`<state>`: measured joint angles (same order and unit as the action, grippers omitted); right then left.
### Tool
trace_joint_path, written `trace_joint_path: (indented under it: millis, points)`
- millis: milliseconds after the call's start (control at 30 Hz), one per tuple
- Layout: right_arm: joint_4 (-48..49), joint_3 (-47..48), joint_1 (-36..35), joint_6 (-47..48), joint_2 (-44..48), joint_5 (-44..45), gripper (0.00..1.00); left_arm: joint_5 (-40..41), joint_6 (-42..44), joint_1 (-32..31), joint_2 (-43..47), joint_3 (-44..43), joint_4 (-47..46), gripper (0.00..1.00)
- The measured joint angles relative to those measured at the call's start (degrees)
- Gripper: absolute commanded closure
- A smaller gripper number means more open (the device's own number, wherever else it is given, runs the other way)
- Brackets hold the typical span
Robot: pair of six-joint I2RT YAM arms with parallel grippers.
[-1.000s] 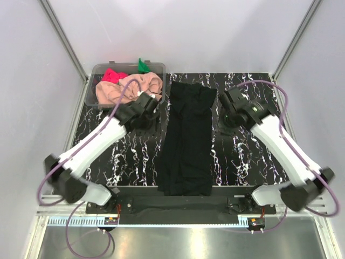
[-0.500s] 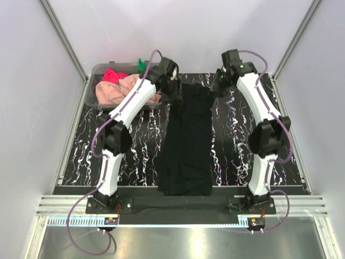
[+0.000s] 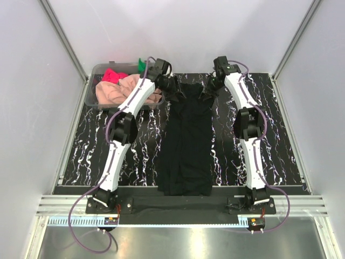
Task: Fold and stack the t-shirts
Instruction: Fold the tshirt
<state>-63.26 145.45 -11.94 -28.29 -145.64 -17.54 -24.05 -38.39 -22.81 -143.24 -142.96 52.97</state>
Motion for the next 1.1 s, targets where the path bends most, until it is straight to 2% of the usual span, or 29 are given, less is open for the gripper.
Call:
trace_joint_path:
  millis: [167, 533, 767, 900, 933, 1000, 1100]
  points:
    - [0.87, 1.64, 0.42, -0.98, -0.85, -1.29, 0.63, -3.5, -3.17, -0.02, -3.82, -0.17, -3.89, 0.49]
    - [3.43, 4.24, 2.71, -1.14, -4.17, -0.33, 0.62, -4.87, -4.92, 0.57, -4.28, -0.57, -9.51, 0.49]
    - [3.61, 7.15, 3.76, -3.41, -10.75, -0.79, 0.64, -4.87, -3.15, 0.39, -3.72, 4.76, -10.54, 0.48]
    - [3.56, 7.96, 4.09, -4.83, -12.33, -1.4, 0.7, -4.85, -1.73, 0.24, -2.99, 7.21, -9.77, 0.48]
    - [3.58, 8.28, 4.11, -5.01, -12.59, -1.49, 0.9, -4.85, -1.38, 0.17, -2.69, 7.54, -9.6, 0.48]
    - [3.67, 8.92, 4.2, -5.35, -12.92, -1.6, 1.0, -4.85, -0.7, 0.11, -1.86, 8.09, -9.38, 0.49]
    - [3.78, 10.1, 4.31, -6.25, -13.46, -1.73, 1.0, -4.79, 0.11, 0.09, 0.28, 9.51, -9.16, 0.49]
